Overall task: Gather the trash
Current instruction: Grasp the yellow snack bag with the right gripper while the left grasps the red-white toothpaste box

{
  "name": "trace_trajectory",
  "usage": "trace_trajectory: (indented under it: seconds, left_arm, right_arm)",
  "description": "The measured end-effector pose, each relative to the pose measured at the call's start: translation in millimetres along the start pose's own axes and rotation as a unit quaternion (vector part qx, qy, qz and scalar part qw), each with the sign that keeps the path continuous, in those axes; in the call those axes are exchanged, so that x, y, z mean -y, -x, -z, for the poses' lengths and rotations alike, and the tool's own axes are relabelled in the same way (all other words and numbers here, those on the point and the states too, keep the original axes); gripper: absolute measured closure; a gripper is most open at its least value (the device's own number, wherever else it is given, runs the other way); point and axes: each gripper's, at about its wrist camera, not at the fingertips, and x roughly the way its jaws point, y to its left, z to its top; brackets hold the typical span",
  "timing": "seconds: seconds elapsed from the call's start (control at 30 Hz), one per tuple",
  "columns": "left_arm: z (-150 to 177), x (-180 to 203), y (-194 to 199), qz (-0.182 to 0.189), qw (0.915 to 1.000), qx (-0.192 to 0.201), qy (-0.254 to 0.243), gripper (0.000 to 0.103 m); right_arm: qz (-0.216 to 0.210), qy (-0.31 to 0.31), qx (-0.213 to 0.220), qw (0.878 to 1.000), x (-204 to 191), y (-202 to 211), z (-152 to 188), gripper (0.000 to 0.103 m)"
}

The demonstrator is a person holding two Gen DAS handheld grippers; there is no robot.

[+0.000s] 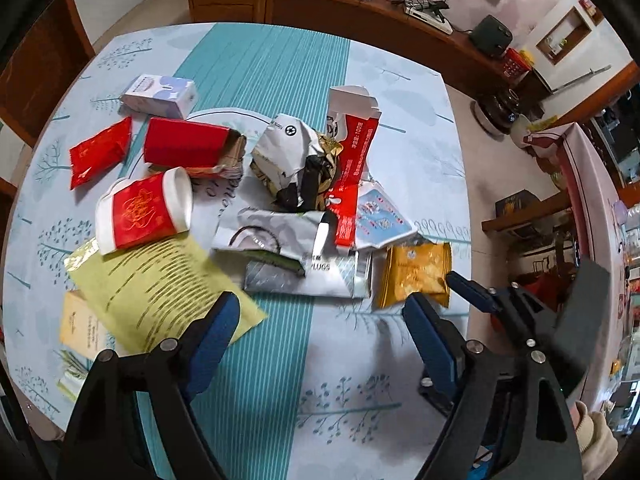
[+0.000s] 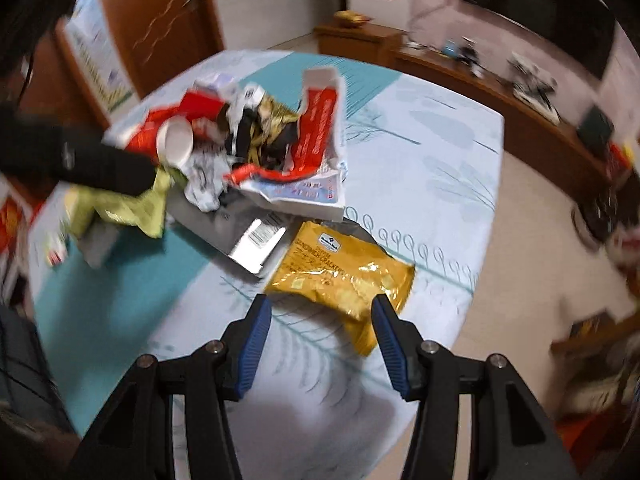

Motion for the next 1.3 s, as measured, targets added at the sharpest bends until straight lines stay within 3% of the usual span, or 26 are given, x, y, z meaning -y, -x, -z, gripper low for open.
trace_trajectory:
  seconds: [0.23, 0.3, 0.4, 0.5, 0.87, 1.13, 1.3]
  left_arm:
    - [-12.9, 3.6, -16.0, -0.003, 0.9999, -0.010, 0.010, 0.020]
    - [-15.9, 1.8, -18.2, 0.000, 0.9998, -0.011, 0.017, 0.020]
    - [-21.3, 0.6, -23.9, 0.012, 0.9992, -0.018, 0.033, 0.020]
    - [-25.2, 2.8, -29.2, 0.026, 0.9985, -0.022, 0.043, 0.022]
    - [-39.7, 10.4, -59.9, 0.067, 0.9918, -0.038, 0.102, 0.033]
    - [-50.9, 6.9, -79.0, 0.086, 0.9826, -0.044, 0.159, 0.046]
    - [-55.8, 3.4, -83.0, 0.085, 0.9793, -0.040, 0.179, 0.063]
  right_arm:
    - [0.003, 0.054, -0.011, 0.998, -0.5, -27.0, -0.1, 0.052]
    - [-0.004, 0.046, -0.008, 0.999, 2.8, -26.8, -0.6, 0.073]
    - [-0.023, 0.027, -0.007, 0.999, 9.6, -23.9, -1.0, 0.075]
    - [-0.046, -0.002, -0.005, 0.999, 18.2, -19.6, -1.8, 0.085]
    - [-0.075, -0.134, 0.006, 0.988, 54.2, -12.9, -0.2, 0.090]
    - [-0.078, -0.164, 0.018, 0.983, 63.2, -17.4, -8.5, 0.091]
    - [-0.081, -0.164, 0.017, 0.983, 61.8, -19.2, -7.9, 0.091]
